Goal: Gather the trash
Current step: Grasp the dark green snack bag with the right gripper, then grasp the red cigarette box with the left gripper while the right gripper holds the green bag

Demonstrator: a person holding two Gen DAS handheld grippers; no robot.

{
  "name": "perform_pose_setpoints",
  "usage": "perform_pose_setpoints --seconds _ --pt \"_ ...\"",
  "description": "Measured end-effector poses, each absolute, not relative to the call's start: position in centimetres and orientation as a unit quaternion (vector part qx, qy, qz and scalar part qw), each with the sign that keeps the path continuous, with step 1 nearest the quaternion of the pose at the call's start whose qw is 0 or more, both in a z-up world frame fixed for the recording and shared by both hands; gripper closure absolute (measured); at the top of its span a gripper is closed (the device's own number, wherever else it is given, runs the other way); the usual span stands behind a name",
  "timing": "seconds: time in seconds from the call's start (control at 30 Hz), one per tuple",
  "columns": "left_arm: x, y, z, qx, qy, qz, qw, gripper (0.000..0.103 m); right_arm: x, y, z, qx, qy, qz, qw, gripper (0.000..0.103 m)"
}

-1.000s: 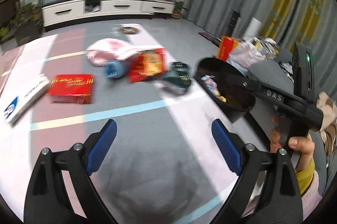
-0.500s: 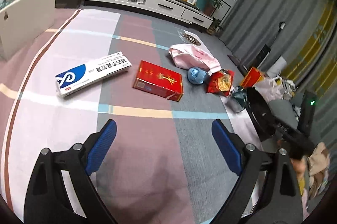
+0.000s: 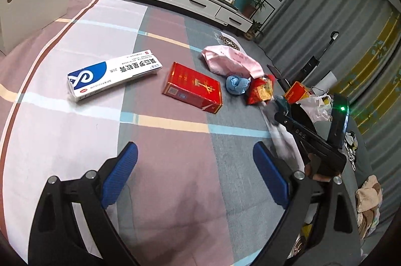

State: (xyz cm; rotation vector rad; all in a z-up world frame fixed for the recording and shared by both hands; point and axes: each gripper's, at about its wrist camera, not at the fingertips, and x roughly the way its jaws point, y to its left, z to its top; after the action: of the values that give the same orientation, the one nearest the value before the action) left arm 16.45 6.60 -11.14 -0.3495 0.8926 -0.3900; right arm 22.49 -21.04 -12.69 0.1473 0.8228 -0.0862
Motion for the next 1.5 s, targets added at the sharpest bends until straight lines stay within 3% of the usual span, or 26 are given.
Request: perform_pose_setpoints --seconds 0.1,0.27,0.6,0.67,0.83,1.07,1.5 --pt "16.4 6.9 -11.2 -0.169 0.428 -0.184 0.868 0.01 22.7 -21.4 -13.0 0.08 0.406 -0.048 0.909 0.087" --pt "16.5 6.9 -11.3 -0.171 0.429 -0.184 0.868 0.01 21.6 -21.9 -12.0 0.103 0.397 -0.034 0.912 0.099" --pt "18.2 4.5 -10.5 -0.14 0.411 -0.176 0.883 0.009 16.1 -21.3 -8.1 0.124 0.36 0.062 0.922 0.099" --pt "19.3 3.3 -10.4 -0.12 0.407 -0.174 0.889 0.004 15.9 -21.4 -8.0 0.129 0.361 0.07 0.921 0.099" --pt "23.1 -1.2 -11.8 -0.023 0.416 -0.144 0.898 0.004 15.7 -21.7 -7.8 0.136 0.358 0.08 0.92 0.099" --pt "25.5 -3.5 -13.7 0.035 0.422 -0.114 0.899 0.004 15.4 -22.2 -7.3 0.141 0.352 0.092 0.921 0.099" --pt "27.6 -2.1 -15.0 0.0 0.44 -0.138 0.887 0.004 15.4 -22.6 -7.5 0.146 0.357 0.088 0.918 0.099"
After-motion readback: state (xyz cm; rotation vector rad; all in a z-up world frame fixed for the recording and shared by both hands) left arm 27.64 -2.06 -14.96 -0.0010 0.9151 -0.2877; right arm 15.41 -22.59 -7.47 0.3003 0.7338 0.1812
